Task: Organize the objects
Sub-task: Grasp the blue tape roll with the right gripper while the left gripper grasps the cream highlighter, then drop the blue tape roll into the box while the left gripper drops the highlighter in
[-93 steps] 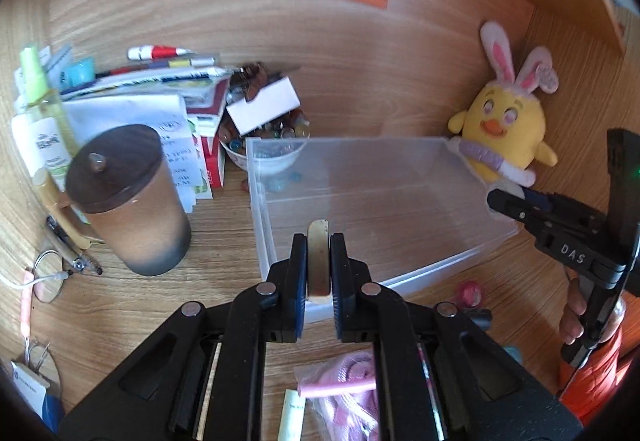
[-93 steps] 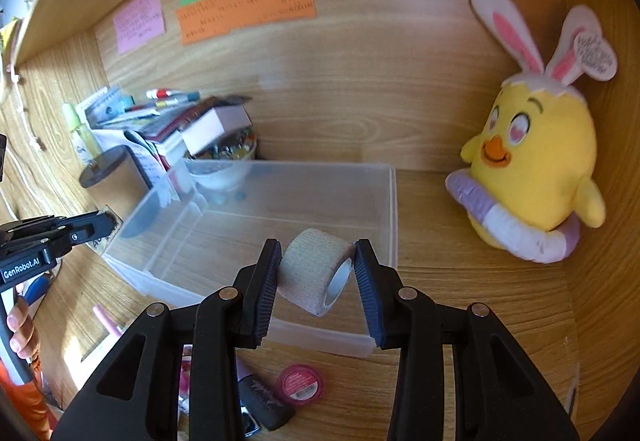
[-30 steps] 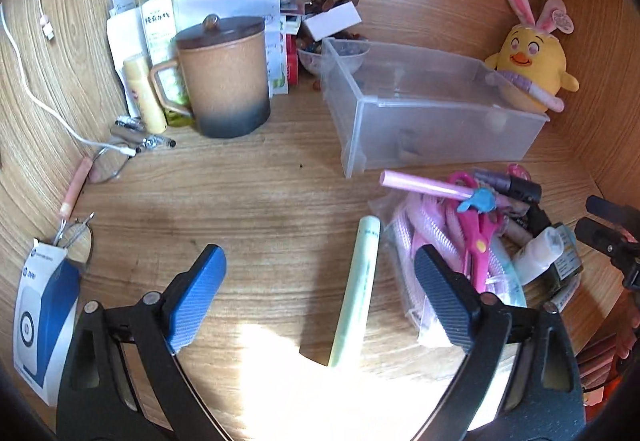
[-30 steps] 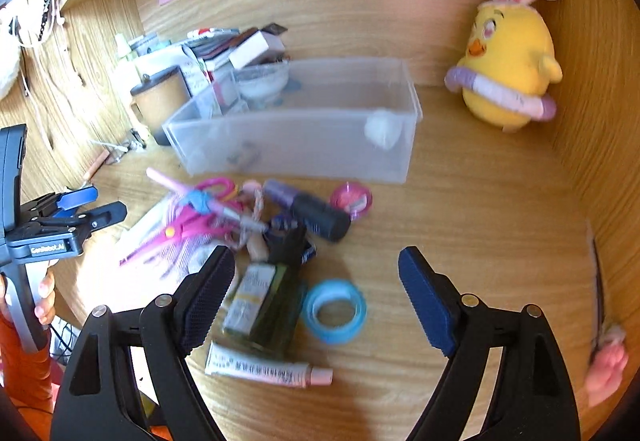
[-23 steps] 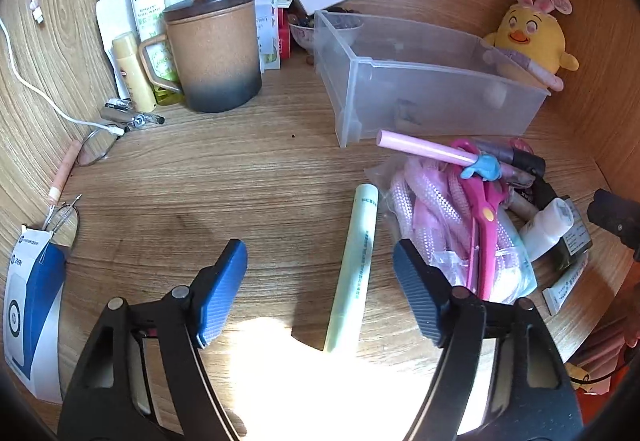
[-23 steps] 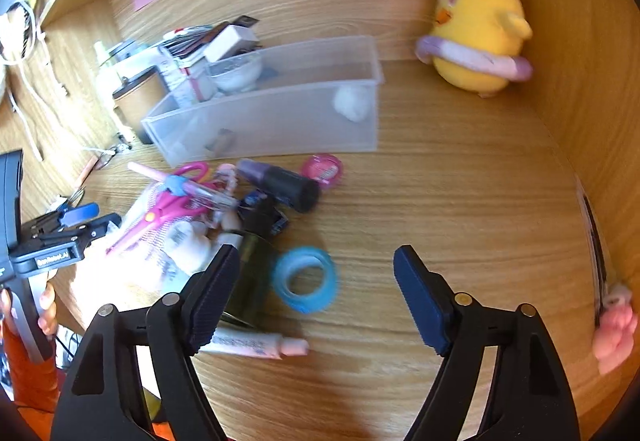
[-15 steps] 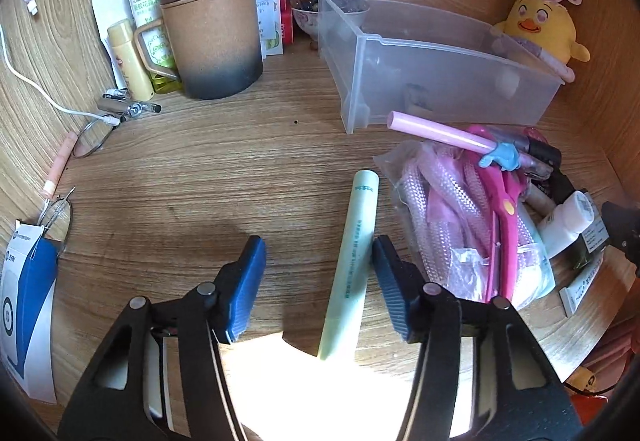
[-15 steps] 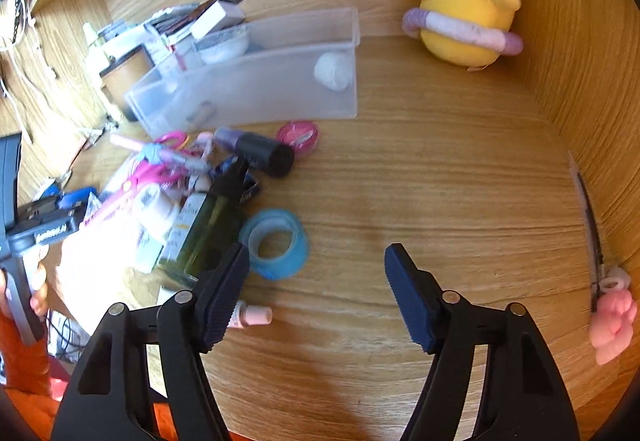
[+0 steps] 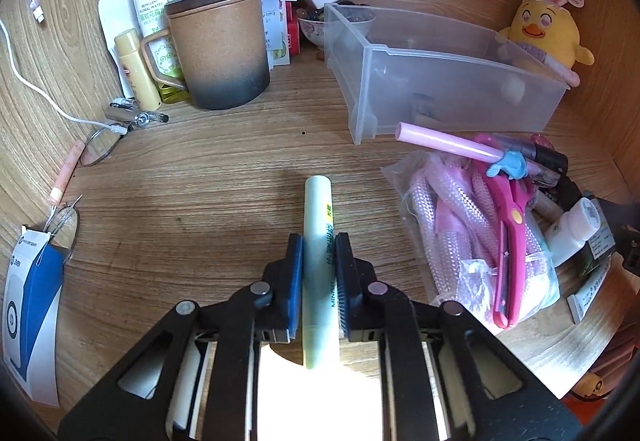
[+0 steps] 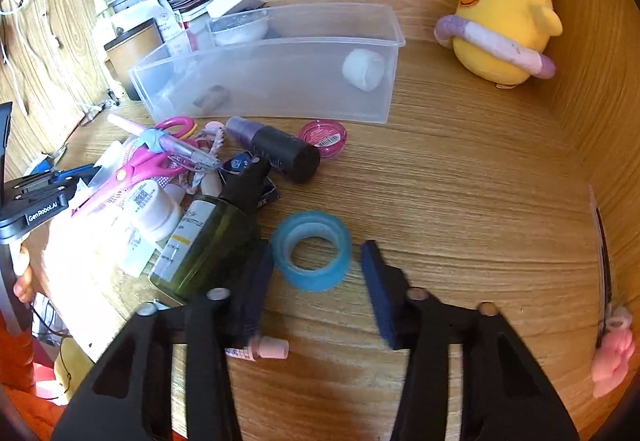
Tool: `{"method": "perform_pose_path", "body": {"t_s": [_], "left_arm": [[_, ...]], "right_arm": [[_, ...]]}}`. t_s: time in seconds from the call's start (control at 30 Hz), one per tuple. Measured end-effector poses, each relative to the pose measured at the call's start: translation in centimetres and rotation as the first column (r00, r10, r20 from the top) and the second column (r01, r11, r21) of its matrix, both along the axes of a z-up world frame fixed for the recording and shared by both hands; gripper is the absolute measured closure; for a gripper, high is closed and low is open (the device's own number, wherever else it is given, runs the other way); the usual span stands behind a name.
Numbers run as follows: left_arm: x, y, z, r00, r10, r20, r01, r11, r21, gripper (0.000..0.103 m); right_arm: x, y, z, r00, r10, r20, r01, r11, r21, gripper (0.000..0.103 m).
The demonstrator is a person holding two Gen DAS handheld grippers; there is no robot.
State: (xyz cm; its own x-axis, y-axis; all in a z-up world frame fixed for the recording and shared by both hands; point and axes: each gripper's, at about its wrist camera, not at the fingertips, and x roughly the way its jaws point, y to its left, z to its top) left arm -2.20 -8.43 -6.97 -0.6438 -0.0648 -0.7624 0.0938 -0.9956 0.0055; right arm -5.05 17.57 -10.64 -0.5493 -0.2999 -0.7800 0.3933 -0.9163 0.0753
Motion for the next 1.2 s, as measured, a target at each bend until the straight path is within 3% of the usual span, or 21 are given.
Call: {"method": "perform_pose_path", "body": {"t_s": [0.37, 0.73, 1.0, 1.2], "left_arm": [[0.2, -1.8, 3.8, 0.992, 0.054, -0.110, -0.049, 0.998, 0.049, 0.088], [-1.9, -0.9, 9.1, 0.970, 0.003, -0.242, 0.020, 0.996, 0.089, 0.088], [-5.3, 0.1, 10.3, 0.971, -0.054, -0.233, 0.080, 0.991, 0.104, 0.088], [-7.3, 0.6, 10.8, 0.972, -0.082, -0.218, 0.109, 0.988, 0.113, 0.088]], "right_arm": [[-1.2, 1.8, 2.4, 0.995, -0.066, -0.079, 0.064, 0.998, -0.027, 0.067], [-3.8, 1.9, 7.2, 0.971, -0.098, -0.218, 0.085, 0.994, -0.069, 0.067], [-6.0, 0.5, 9.1, 0.966, -0.094, -0.239, 0.060, 0.988, -0.145, 0.067], [-7.4, -1.4, 9.0, 0.971, -0.051, -0.234, 0.022, 0.992, -0.126, 0.067]]}}
